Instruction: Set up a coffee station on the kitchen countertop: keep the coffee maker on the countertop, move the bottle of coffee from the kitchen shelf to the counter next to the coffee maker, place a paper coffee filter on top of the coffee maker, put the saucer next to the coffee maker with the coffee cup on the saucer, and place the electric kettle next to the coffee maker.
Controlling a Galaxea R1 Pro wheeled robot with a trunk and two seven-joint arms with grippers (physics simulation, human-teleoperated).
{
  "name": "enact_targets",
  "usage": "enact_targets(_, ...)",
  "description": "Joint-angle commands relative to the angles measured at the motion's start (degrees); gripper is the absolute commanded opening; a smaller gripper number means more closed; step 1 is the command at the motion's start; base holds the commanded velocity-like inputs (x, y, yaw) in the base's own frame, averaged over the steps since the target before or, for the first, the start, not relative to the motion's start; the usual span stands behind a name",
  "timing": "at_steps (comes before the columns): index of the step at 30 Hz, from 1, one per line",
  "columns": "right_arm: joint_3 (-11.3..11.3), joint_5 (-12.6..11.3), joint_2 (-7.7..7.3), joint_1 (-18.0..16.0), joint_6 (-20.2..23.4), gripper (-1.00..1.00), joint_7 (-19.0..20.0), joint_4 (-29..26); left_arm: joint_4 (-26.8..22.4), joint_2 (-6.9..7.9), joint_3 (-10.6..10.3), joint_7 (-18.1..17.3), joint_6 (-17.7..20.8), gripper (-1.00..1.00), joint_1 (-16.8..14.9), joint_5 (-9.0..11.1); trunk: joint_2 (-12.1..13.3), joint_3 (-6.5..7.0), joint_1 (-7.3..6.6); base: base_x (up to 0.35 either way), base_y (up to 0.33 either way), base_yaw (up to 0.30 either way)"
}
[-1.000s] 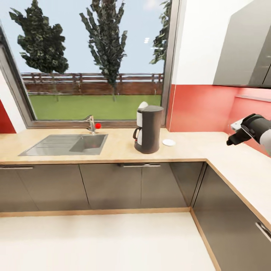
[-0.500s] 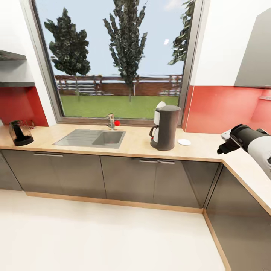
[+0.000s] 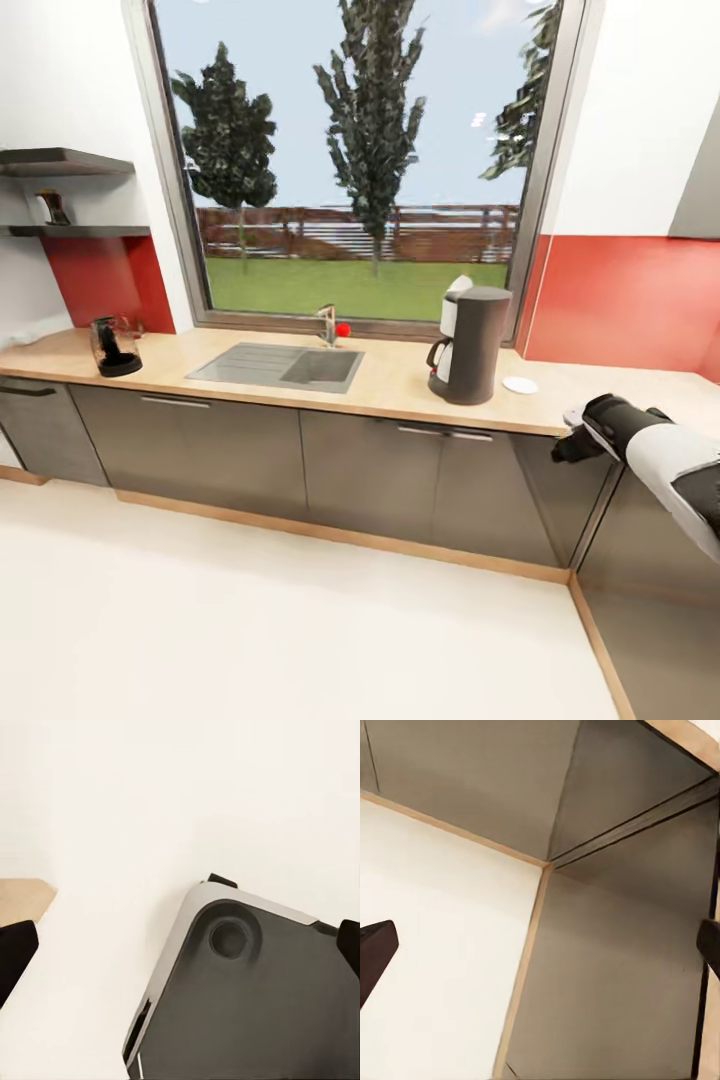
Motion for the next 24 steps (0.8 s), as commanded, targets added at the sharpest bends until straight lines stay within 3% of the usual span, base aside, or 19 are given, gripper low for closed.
enact_targets(1,0.3,-0.9,0.19,1.3,-0.9,1.0,-0.9,0.0,-0.2,0.11,0.4,0.6,-0.1,1.0,0.0,-0.2,-0.1,0.01,0.01,-0.002,0.0,0.189)
enact_targets(6,0.3,-4.5,0.45,6.8,-3.9,1.0,-2.9,0.0,-1.0,0.75,0.4,1.6,-0.2,1.0,0.0,-0.4,-0.1,0.38,0.01,-0.001,0.0,0.188)
enact_targets(15,0.3,-11.6,0.57,16.7,-11.2,1.0,-3.3,0.0,-1.9,2.2,0.4,1.8,-0.1,1.0,0.0,-0.7,-0.1,1.07,0.01,0.0,0.0,0.187)
enact_targets(24,0.3,-19.1,3.47,30.5,-21.7,1.0,-3.7,0.0,-2.8,3.04,0.3,1.9,0.0,1.0,0.0,-0.9,-0.1,1.75,0.01,0.0,0.0,0.187)
